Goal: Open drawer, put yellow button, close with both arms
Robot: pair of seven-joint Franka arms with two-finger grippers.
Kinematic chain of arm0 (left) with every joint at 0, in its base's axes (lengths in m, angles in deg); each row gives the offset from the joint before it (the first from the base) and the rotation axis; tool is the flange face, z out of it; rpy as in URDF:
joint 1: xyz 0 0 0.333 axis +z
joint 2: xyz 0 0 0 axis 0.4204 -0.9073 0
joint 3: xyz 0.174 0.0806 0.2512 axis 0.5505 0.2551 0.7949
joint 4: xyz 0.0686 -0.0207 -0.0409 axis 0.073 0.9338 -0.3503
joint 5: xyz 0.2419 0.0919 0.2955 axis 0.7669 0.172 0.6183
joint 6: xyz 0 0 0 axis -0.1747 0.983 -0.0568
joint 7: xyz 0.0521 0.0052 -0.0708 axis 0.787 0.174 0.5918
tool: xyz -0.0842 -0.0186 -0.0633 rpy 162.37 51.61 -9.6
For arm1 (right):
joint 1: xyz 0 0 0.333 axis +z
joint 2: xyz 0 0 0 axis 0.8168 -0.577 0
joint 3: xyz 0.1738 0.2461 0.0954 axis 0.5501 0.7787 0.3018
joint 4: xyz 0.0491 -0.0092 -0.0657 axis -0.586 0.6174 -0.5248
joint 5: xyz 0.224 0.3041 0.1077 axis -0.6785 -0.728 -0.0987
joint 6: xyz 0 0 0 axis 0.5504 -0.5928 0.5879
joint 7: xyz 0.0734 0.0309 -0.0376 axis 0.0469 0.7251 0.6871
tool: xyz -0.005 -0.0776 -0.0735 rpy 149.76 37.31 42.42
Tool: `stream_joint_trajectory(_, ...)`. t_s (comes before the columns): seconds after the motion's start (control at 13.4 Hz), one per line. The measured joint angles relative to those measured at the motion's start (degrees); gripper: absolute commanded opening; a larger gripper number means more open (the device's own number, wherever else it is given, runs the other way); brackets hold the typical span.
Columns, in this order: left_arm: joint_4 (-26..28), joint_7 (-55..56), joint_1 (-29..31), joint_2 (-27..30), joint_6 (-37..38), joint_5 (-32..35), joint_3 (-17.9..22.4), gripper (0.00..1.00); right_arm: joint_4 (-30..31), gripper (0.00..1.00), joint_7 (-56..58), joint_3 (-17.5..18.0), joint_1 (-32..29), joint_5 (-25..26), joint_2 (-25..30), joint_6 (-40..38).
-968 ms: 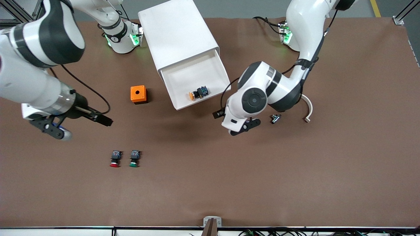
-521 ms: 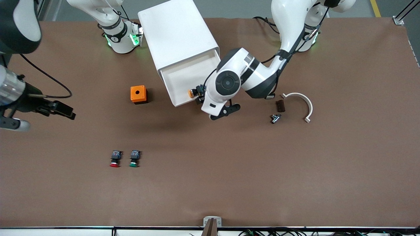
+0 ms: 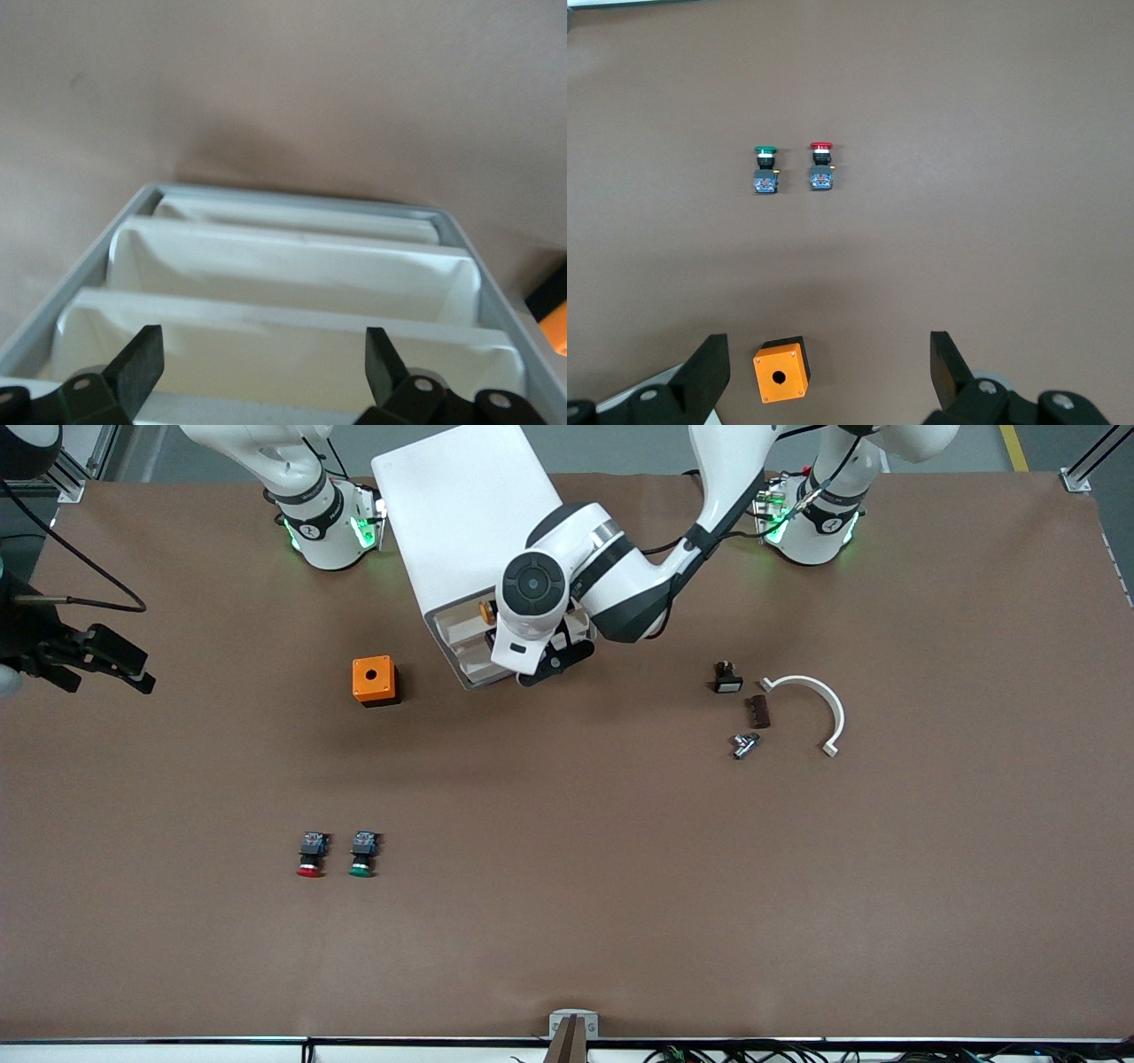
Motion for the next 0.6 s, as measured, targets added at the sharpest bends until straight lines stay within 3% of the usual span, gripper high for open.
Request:
stream_joint_trajectory(0.37,0.16,5.35,-0.61,0.24,1.76,0.0,-0.18,1.0,0.06,1.0,0.0,-0.19,0.2,0.26,0.17,0.66)
stream_joint_trajectory(0.6,-0.51,5.66,5.4,2.98,2.31,2.82,0.68,1.0,0.05,1.0,0.0,-0.3,0.1,0.33,0.17,0.87)
